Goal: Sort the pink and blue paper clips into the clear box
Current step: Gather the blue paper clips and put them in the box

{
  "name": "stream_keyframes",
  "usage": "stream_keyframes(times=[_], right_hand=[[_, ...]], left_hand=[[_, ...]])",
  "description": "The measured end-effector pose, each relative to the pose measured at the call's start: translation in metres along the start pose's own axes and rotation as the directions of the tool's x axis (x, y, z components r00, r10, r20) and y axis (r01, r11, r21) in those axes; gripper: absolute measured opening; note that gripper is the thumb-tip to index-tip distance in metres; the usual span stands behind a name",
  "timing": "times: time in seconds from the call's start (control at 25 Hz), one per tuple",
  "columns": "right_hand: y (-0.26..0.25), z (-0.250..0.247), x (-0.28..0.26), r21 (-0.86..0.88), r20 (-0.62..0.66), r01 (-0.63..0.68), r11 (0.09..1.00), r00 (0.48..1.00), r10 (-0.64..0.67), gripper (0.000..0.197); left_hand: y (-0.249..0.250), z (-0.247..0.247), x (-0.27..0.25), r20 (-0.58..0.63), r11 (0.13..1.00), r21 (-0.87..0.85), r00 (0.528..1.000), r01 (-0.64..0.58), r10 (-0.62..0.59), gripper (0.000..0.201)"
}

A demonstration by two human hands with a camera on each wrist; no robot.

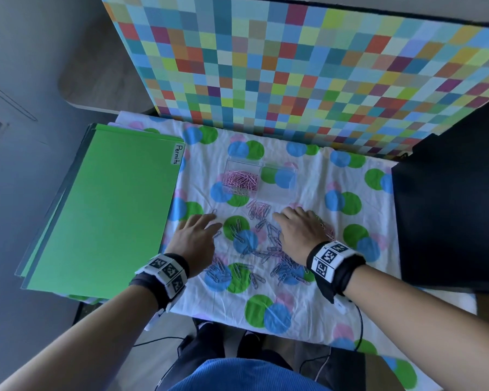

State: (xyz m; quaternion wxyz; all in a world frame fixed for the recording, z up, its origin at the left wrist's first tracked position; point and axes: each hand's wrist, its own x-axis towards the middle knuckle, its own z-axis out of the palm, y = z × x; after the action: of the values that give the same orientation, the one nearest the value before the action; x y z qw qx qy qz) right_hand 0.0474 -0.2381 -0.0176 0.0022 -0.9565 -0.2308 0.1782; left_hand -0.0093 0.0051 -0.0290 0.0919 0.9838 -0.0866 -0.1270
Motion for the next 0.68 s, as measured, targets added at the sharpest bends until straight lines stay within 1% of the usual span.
stream_keyframes(times=[0.08,0.16,0.2,0.28,0.4,0.48,0.56,0.68], right_hand=[[-0.006,-0.002,0.007,0.025,0.033,0.038,0.999,0.999,-0.039,0.055],[-0.007,-0.003,0.008,0.009,0.046,0.038,0.999,0.998,-0.038,0.058],[-0.005,-0.002,0.006,-0.005,0.039,0.035,0.999,0.999,-0.035,0.055],[-0.001,0.001,-0.001,-0.03,0.016,0.02,0.999,1.0,-0.019,0.044],[0.008,0.002,-0.009,-0.071,0.003,-0.04,0.997,0.999,0.04,0.024],[0.01,0.0,-0.006,-0.057,-0.014,-0.063,0.996,0.998,0.062,0.02],[0.006,-0.003,0.002,-0.021,-0.028,-0.048,0.999,0.999,0.047,0.027],[-0.004,-0.005,0.013,0.043,0.0,-0.008,0.999,1.0,0.008,0.052]], left_hand=[[0.01,0.002,0.004,0.018,0.997,0.02,0.997,-0.075,0.074,0.049],[0.016,0.004,0.007,0.055,0.991,0.053,0.991,-0.123,0.12,0.055],[0.016,0.004,0.009,0.069,0.99,0.063,0.99,-0.125,0.121,0.057],[0.013,0.003,0.009,0.073,0.991,0.081,0.992,-0.107,0.101,0.058],[0.006,-0.001,0.006,0.041,0.994,0.089,0.997,-0.068,0.065,0.047],[0.0,-0.003,0.002,0.016,0.995,0.087,0.999,-0.051,0.05,0.04],[0.0,-0.005,0.001,-0.006,0.997,0.059,0.999,-0.039,0.039,0.037],[0.013,-0.004,0.009,0.014,0.993,0.073,0.995,-0.096,0.096,0.05]])
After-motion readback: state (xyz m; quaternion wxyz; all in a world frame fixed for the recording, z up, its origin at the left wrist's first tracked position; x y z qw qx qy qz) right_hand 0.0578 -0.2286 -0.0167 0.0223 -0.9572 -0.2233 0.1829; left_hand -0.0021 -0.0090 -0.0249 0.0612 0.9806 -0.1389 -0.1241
